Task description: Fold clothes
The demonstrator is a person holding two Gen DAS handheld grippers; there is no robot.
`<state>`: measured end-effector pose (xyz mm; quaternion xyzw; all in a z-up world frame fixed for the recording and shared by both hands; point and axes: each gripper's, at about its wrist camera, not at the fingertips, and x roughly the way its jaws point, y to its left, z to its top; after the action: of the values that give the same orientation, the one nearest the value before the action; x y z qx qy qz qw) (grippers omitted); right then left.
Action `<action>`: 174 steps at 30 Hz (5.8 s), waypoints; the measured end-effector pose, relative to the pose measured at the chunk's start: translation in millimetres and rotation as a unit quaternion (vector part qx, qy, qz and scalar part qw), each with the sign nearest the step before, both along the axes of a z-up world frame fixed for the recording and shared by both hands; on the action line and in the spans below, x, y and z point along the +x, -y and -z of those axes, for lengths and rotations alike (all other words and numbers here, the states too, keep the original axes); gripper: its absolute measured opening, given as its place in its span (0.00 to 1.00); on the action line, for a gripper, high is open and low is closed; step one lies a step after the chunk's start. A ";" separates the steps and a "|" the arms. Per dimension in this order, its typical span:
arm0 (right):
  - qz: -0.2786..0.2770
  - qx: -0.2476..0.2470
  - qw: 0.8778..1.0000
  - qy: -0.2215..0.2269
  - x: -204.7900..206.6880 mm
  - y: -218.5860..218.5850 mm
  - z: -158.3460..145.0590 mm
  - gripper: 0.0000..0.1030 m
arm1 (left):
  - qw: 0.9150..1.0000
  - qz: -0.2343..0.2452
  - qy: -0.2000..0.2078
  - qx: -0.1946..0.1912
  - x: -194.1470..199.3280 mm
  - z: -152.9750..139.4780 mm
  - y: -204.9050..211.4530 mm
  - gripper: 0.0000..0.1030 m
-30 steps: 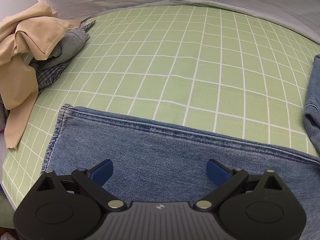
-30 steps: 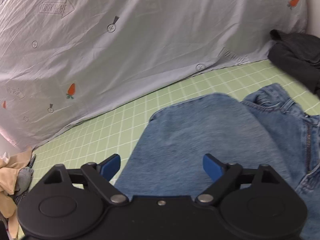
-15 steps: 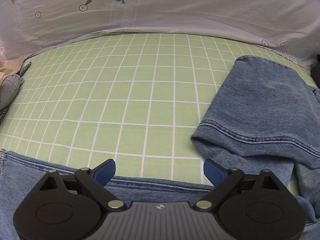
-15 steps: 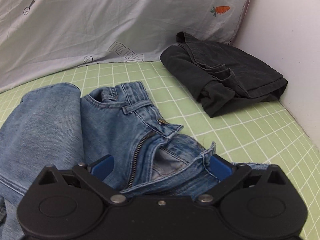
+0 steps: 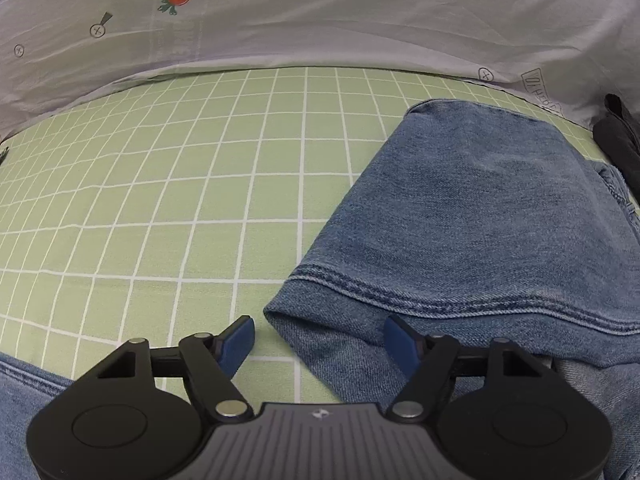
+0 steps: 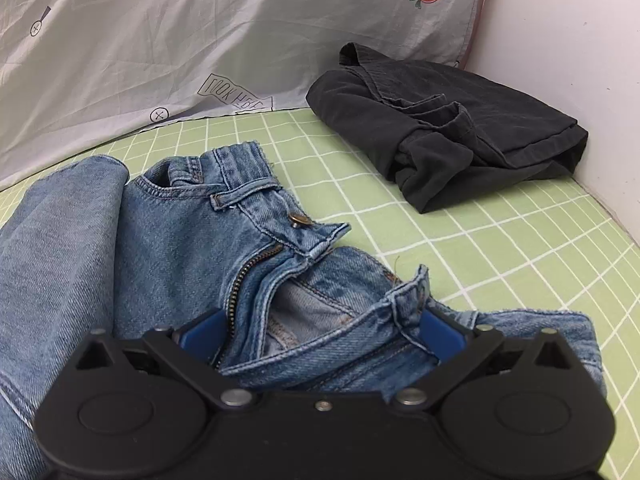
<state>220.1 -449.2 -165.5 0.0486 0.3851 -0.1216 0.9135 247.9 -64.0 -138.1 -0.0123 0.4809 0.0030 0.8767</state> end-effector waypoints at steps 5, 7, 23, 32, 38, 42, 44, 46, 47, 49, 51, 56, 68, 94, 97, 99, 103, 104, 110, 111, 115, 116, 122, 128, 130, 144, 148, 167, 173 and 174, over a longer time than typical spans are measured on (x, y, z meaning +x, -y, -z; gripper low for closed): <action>0.009 -0.004 1.000 0.012 -3.0 -3.0 1.4 1.00 | 1.000 0.020 0.002 -0.010 -7.0 -1.6 2.1 0.50; 0.013 -0.006 1.000 0.016 -4.3 -4.1 2.0 1.00 | 1.000 0.025 0.001 -0.015 -11.7 -1.0 -1.1 0.50; 0.028 -0.030 0.997 0.064 -12.9 -11.5 12.0 1.00 | 0.998 0.030 0.031 0.045 -20.8 3.5 18.8 0.13; 0.030 -0.030 0.997 0.064 -13.1 -11.9 12.4 1.00 | 0.977 0.014 0.109 0.180 -8.5 -26.6 5.4 0.05; 0.031 -0.030 0.997 0.064 -12.5 -11.9 12.5 1.00 | 0.937 -0.028 0.184 0.296 15.1 -63.8 -15.6 0.05; 0.031 -0.030 0.997 0.064 -12.2 -12.5 12.5 1.00 | 0.912 -0.108 0.235 0.319 18.0 -94.6 -42.4 0.04; 0.031 -0.030 0.997 0.064 -12.2 -12.6 12.5 1.00 | 0.913 -0.122 0.243 0.305 13.4 -101.4 -52.7 0.04; 0.031 -0.030 0.997 0.064 -12.5 -12.4 12.6 1.00 | 0.925 -0.117 0.238 0.273 6.3 -102.0 -60.9 0.04; 0.031 -0.030 0.997 0.064 -12.4 -12.4 12.7 1.00 | 0.933 -0.105 0.232 0.254 1.4 -97.3 -60.1 0.04; 0.031 -0.030 0.997 0.063 -12.2 -12.4 12.8 1.00 | 0.950 -0.058 0.208 0.228 -6.5 -80.9 -45.2 0.05; 0.031 -0.031 0.997 0.063 -12.1 -12.5 12.9 1.00 | 0.964 -0.006 0.180 0.198 -15.3 -63.6 -27.2 0.05; 0.031 -0.031 0.997 0.063 -11.8 -12.4 12.9 1.00 | 0.982 0.109 0.076 0.132 -27.1 -10.4 20.2 0.09; 0.031 -0.032 0.997 0.062 -11.6 -12.5 12.9 1.00 | 0.994 -0.058 0.081 -0.040 -57.2 -45.7 -59.3 0.66; 0.036 -0.039 0.997 0.059 -9.2 -15.8 12.3 1.00 | 0.975 -0.166 0.057 -0.135 -9.8 -21.3 -224.2 0.07; 0.036 -0.038 0.997 0.059 -9.2 -15.8 12.1 1.00 | 0.979 -0.169 0.102 -0.059 -6.7 -42.0 -240.5 0.07; 0.036 -0.038 0.997 0.059 -9.1 -15.9 12.0 1.00 | 0.975 -0.172 0.140 -0.016 -7.3 -59.9 -252.0 0.06; 0.037 -0.039 0.997 0.058 -8.9 -16.5 11.7 1.00 | 0.953 -0.175 0.235 0.077 -16.3 -102.2 -267.3 0.07; 0.037 -0.039 0.997 0.059 -8.8 -16.4 11.7 1.00 | 0.949 -0.181 0.243 0.092 -16.9 -106.5 -269.7 0.07; 0.038 -0.038 0.997 0.059 -8.8 -17.1 11.6 1.00 | 0.953 -0.248 0.102 0.139 -6.8 -63.4 -292.0 0.19; 0.038 -0.038 0.997 0.059 -8.8 -17.2 11.6 1.00 | 0.954 -0.254 0.085 0.134 -9.5 -56.5 -293.8 0.20; 0.039 -0.041 0.997 0.058 -8.6 -18.3 11.0 1.00 | 0.961 -0.246 0.073 0.102 -25.4 -45.6 -282.5 0.37; 0.039 -0.042 0.997 0.058 -8.5 -18.8 10.8 1.00 | 0.964 -0.236 0.069 0.099 -28.2 -42.5 -275.9 0.39; 0.021 -0.033 0.999 0.023 10.0 -28.6 -10.7 1.00 | 0.978 -0.160 0.036 0.130 -24.9 -18.0 -234.9 0.52; -0.083 -0.069 0.993 0.051 55.9 -70.6 -33.1 1.00 | 0.979 -0.179 0.005 0.095 -8.3 -6.6 -239.8 0.59; -0.109 -0.091 0.989 0.031 78.1 -83.7 -26.5 1.00 | 0.977 -0.190 0.000 0.093 -2.2 -2.6 -241.6 0.59; -0.020 -0.202 0.979 -0.001 155.9 -67.6 -1.9 1.00 | 0.972 -0.210 -0.020 0.104 9.8 7.6 -256.9 0.84; 0.023 -0.221 0.975 -0.017 185.7 -42.2 3.5 1.00 | 0.969 -0.218 -0.025 0.117 9.3 8.0 -261.5 0.89; 0.030 -0.181 0.983 -0.023 124.8 -90.3 -11.2 1.00 | 0.951 -0.293 -0.060 0.080 -34.8 5.1 -296.5 0.98; -0.056 -0.108 0.993 -0.001 117.7 -146.5 -23.1 1.00 | 0.948 -0.301 -0.041 0.089 -24.6 -4.1 -307.7 0.93; -0.078 -0.109 0.991 0.001 120.6 -158.5 -24.9 1.00 | 0.949 -0.304 -0.034 0.084 -20.8 -5.6 -311.2 0.93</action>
<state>340.7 -290.7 -140.6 -0.0812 0.3711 -0.0906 0.9206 227.0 247.2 -132.5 -0.0842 0.4821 0.3095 0.8152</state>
